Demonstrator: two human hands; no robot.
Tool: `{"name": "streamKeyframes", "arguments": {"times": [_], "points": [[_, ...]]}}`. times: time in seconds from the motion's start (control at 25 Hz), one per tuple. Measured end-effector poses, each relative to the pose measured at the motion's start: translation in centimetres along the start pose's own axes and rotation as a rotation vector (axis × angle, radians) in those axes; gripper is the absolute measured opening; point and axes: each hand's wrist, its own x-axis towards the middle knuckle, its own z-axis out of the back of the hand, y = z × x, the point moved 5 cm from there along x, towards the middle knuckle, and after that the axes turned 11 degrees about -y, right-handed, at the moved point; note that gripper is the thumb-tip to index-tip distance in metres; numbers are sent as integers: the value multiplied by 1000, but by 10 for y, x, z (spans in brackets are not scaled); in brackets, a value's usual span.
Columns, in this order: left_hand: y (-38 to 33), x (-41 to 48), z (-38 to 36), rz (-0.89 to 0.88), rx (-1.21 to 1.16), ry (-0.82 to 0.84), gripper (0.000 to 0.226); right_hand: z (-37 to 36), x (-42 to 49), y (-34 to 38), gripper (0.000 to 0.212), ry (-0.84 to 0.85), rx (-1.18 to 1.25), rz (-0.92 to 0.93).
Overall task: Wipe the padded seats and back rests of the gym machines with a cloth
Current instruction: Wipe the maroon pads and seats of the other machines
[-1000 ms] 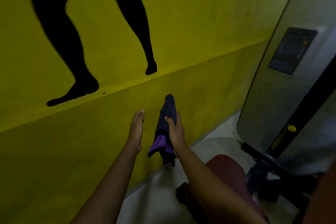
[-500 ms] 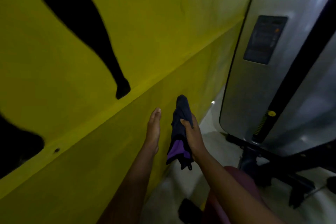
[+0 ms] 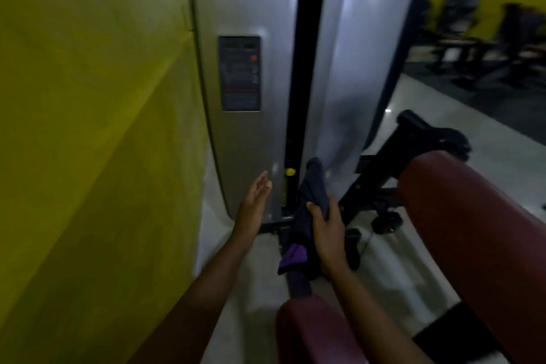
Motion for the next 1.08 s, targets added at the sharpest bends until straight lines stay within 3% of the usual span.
{"name": "streamKeyframes", "arguments": {"times": [0.16, 0.28, 0.44, 0.56, 0.76, 0.92, 1.08], "points": [[5, 40, -70, -158, 102, 429, 50, 40, 21, 4, 41, -356, -109, 78], [-2, 45, -114, -445, 247, 668, 50, 69, 14, -2, 42, -654, -171, 45], [-14, 22, -173, -826, 316, 993, 67, 102, -12, 6, 44, -961, -288, 58], [-24, -4, -225, -1188, 436, 1077, 84, 132, -23, 12, 48, -1127, -370, 63], [-28, -32, -299, -1587, 564, 1146, 116, 172, -29, 11, 48, -1360, -592, 10], [-25, -2, -350, -1672, 610, 1136, 124, 165, 0, 12, 52, -1495, -847, 52], [-5, 27, -377, -1766, 442, 1193, 116, 146, 80, 19, 59, -1578, -1158, 71]]}}
